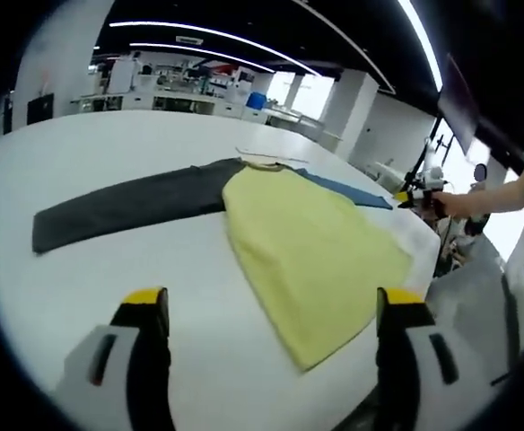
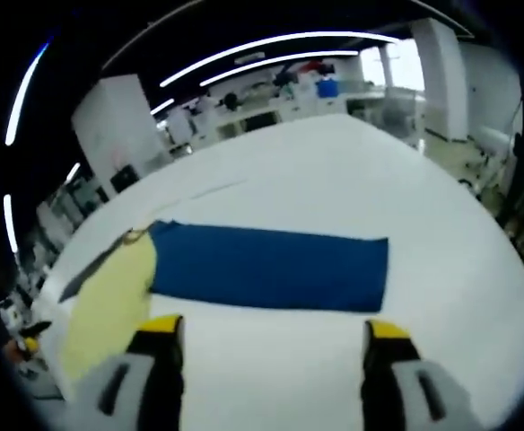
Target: Fold the garment on the visible template until the final outline fits inside the template.
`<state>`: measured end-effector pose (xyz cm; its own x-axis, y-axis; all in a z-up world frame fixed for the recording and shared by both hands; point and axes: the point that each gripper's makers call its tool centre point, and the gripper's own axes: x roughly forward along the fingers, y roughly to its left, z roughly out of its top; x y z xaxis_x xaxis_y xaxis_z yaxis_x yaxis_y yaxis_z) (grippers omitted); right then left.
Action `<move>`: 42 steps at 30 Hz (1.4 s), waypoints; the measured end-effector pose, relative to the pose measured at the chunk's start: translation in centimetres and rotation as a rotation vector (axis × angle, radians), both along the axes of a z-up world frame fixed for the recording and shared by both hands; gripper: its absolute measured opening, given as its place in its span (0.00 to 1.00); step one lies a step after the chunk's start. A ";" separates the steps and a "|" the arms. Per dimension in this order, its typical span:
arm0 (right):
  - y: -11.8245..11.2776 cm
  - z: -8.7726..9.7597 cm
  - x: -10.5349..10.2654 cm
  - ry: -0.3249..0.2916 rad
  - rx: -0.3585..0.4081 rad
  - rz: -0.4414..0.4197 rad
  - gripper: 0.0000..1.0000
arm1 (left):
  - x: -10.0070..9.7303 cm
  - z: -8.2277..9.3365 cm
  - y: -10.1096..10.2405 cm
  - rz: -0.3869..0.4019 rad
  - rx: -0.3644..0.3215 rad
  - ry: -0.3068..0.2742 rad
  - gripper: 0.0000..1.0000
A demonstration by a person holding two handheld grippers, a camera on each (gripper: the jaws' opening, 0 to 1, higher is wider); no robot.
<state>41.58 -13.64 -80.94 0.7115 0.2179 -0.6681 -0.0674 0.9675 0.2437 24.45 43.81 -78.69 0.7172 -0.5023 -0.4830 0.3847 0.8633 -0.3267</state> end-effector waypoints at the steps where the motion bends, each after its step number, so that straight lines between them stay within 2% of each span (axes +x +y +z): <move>1: -0.5 -0.2 0.1 0.002 -0.012 -0.011 0.77 | 0.0 -0.1 0.2 0.009 0.000 0.002 0.91; 5: -2.1 -1.3 0.0 0.037 -0.043 -0.079 0.70 | -0.3 -0.5 0.7 0.032 -0.003 0.012 0.90; 7: -2.8 -1.3 0.2 0.035 -0.045 -0.114 0.65 | -0.5 -0.7 0.8 0.042 -0.006 0.018 0.90; 8: -3.9 -1.5 0.8 0.027 -0.038 -0.149 0.62 | -0.6 -0.8 0.8 0.046 -0.006 0.024 0.89; 13: -5.4 -1.9 1.9 0.013 -0.006 -0.228 0.49 | -1.0 -1.3 0.8 0.056 -0.010 0.043 0.89; 15: -5.0 -1.8 1.7 0.017 0.003 -0.246 0.43 | -1.0 -1.4 0.7 0.059 -0.013 0.046 0.88; 17: -5.6 -2.2 2.2 0.019 0.014 -0.245 0.39 | -0.9 -1.3 0.7 0.062 -0.015 0.038 0.87; 19: -5.5 -2.3 2.0 0.030 -0.003 -0.248 0.35 | -0.9 -1.3 0.7 0.069 -0.018 0.037 0.86; 21: -5.1 -2.3 1.8 0.032 0.001 -0.249 0.27 | -1.0 -1.3 0.7 0.076 -0.024 0.038 0.85; 28: -6.3 -2.7 2.3 0.031 -0.018 -0.290 0.08 | -1.5 -1.6 0.8 0.087 -0.026 0.050 0.85; 33: -6.7 -2.8 2.1 0.041 -0.039 -0.301 0.00 | -1.6 -1.9 0.8 0.093 -0.029 0.053 0.84; 39: -6.3 -2.4 2.1 0.031 -0.041 -0.299 0.00 | -1.5 -1.8 0.7 0.094 -0.033 0.050 0.84; 42: -6.3 -1.2 2.4 0.004 -0.057 -0.289 0.00 | -1.4 -1.8 0.7 0.089 -0.028 0.045 0.84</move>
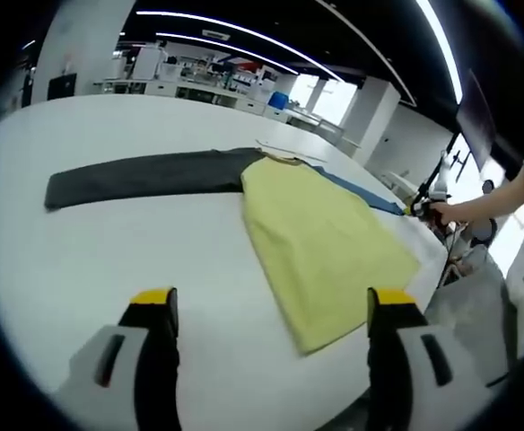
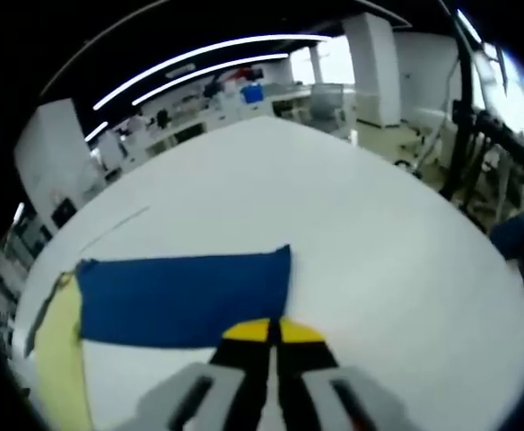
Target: Fold the garment on the visible template until the final outline fits inside the template.
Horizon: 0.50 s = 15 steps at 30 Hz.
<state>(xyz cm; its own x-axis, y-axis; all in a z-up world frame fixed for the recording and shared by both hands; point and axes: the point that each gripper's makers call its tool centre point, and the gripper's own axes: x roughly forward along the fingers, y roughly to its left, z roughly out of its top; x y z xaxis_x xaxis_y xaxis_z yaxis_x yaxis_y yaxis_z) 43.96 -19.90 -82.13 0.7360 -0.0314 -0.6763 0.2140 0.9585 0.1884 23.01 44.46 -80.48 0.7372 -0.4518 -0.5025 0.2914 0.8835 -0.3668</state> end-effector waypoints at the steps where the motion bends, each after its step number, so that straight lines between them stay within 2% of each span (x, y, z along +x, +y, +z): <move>1: 0.1 0.3 0.1 -0.004 -0.005 0.005 0.00 | 0.0 0.0 0.0 -0.001 0.000 -0.003 0.84; 3: 0.7 1.2 0.1 -0.005 -0.032 0.038 0.00 | 0.0 0.1 -0.3 -0.015 0.014 -0.006 0.84; 5: 1.3 2.0 0.5 -0.023 -0.031 0.075 0.00 | 0.0 0.1 -0.7 -0.041 0.036 -0.009 0.84; 9: 3.4 4.2 1.3 -0.063 -0.028 0.152 0.00 | 0.4 0.2 -1.1 -0.063 0.036 -0.020 0.84; 10: 5.0 5.2 1.5 -0.086 -0.019 0.193 0.00 | 0.5 0.3 -1.2 -0.067 0.041 -0.025 0.84; 15: 10.0 7.8 2.7 -0.134 0.022 0.288 0.00 | 0.6 0.5 -2.0 -0.107 0.070 -0.051 0.84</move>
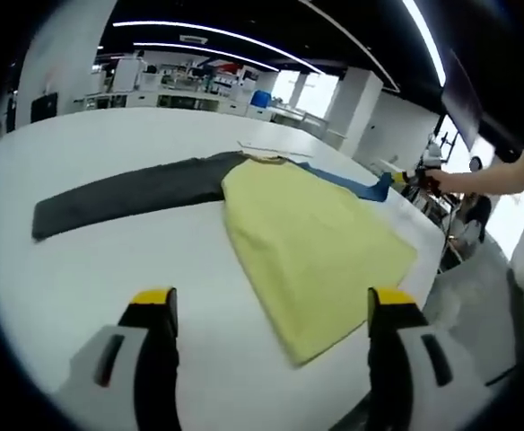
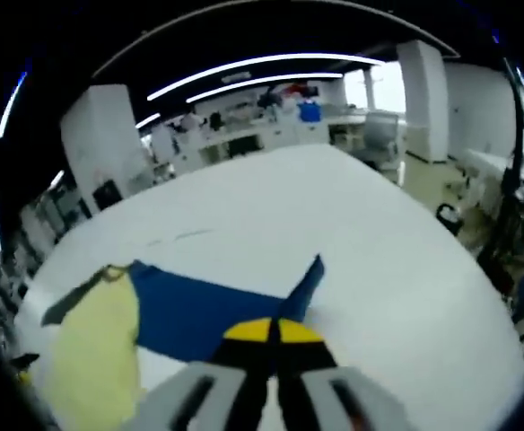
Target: Fold the garment on the visible template until the final outline fits inside the template.
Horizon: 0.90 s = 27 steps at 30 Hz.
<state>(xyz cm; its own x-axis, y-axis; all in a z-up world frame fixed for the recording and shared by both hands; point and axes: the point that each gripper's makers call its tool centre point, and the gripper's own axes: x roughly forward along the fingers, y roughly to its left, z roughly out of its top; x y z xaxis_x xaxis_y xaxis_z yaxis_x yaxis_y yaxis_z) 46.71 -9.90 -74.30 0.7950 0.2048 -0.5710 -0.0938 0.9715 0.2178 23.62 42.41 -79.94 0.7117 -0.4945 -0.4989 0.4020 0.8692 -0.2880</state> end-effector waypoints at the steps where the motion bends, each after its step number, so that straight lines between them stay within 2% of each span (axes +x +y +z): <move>1: 0.5 0.2 0.4 -0.006 0.010 0.016 0.00 | -0.1 0.0 -0.1 -0.009 0.010 -0.001 0.84; 5: 4.3 1.0 1.8 -0.016 0.022 0.104 0.00 | -0.2 -0.2 -0.2 -0.032 0.035 -0.005 0.85; 7: 6.9 1.4 2.0 -0.015 0.034 0.142 0.00 | -0.5 0.1 -0.6 -0.046 0.043 -0.009 0.85; 9: 8.2 1.5 2.7 -0.020 0.044 0.177 0.00 | -0.8 0.1 -0.7 -0.059 0.060 -0.008 0.86; 14: 14.2 2.4 3.2 -0.031 0.089 0.272 0.00 | -1.3 -0.3 0.5 -0.059 0.072 -0.008 0.86; 21: 21.1 2.1 4.0 -0.018 0.143 0.382 0.00 | -1.6 -0.5 1.5 -0.042 0.078 -0.012 0.85; 22: 21.4 2.1 4.0 -0.018 0.145 0.386 0.00 | -1.6 -0.6 1.5 -0.040 0.077 -0.012 0.85; 27: 26.1 1.6 4.0 -0.002 0.177 0.455 0.00 | -1.7 -0.6 1.3 -0.032 0.080 -0.010 0.85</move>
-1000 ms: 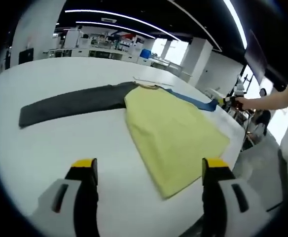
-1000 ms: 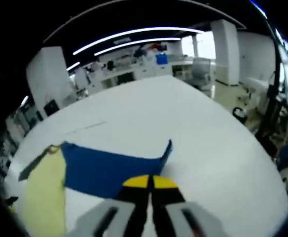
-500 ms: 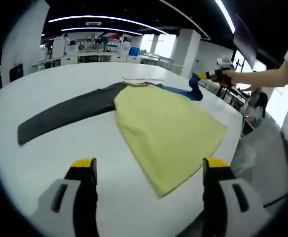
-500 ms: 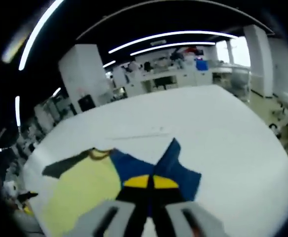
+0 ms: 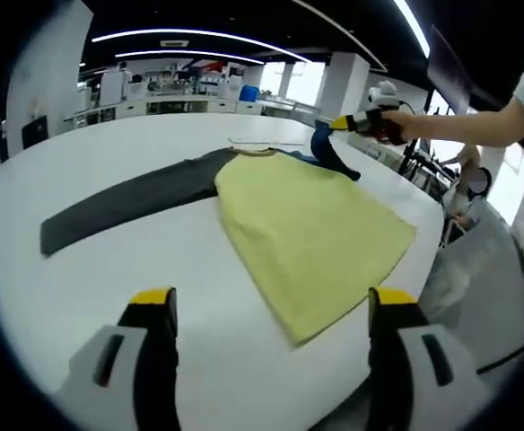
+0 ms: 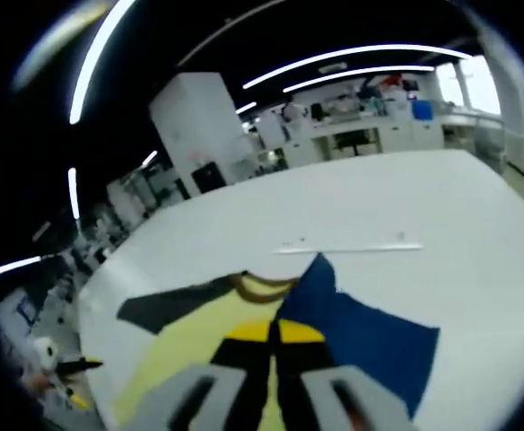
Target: Fold the garment on the visible template until the final outline fits inside the template.
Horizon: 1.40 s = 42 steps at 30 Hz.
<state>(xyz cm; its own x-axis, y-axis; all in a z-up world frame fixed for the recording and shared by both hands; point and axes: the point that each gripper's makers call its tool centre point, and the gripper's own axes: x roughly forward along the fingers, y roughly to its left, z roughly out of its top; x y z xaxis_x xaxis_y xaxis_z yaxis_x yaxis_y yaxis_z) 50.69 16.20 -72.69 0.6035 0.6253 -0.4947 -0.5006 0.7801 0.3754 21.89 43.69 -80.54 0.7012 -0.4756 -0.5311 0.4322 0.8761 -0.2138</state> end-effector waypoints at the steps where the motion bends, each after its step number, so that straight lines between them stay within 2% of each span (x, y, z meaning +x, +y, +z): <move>1: 0.6 0.0 0.0 0.001 0.004 0.007 0.00 | 0.0 0.2 -0.3 0.005 -0.001 -0.002 0.85; 3: 2.5 0.3 -0.4 0.006 0.024 0.031 0.00 | -0.1 0.3 -0.4 0.012 -0.004 -0.006 0.84; 6: 4.1 0.2 0.2 0.005 0.032 0.057 0.00 | -0.1 0.4 -0.4 0.021 -0.004 -0.006 0.84; 12: 8.9 0.9 -1.3 0.021 0.112 0.097 0.00 | -0.2 0.9 -0.6 0.033 -0.003 -0.008 0.84; 24: 16.8 1.0 -3.0 0.019 0.169 0.196 0.00 | -0.8 0.7 -0.6 0.048 -0.003 0.007 0.84; 29: 19.8 -0.8 -3.9 0.018 0.109 0.267 0.00 | -1.1 0.6 -0.6 0.043 0.000 0.016 0.84; 31: 20.5 -2.2 -4.3 0.024 0.075 0.283 0.00 | -1.1 0.7 -0.4 0.046 0.003 0.014 0.83; 36: 20.9 -5.5 -4.1 0.062 0.009 0.291 0.00 | -1.1 0.9 -0.2 0.066 -0.009 0.008 0.83; 42: 20.4 -7.4 -4.7 0.077 -0.068 0.299 0.00 | -1.7 0.4 0.0 0.075 -0.013 0.023 0.83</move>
<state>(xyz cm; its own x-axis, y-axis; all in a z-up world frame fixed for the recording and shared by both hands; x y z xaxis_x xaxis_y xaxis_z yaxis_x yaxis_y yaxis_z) 45.96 36.64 -80.11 0.3568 0.7336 -0.5784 -0.6838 0.6269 0.3734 20.23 43.71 -80.13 0.7226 -0.4292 -0.5419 0.3604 0.9028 -0.2346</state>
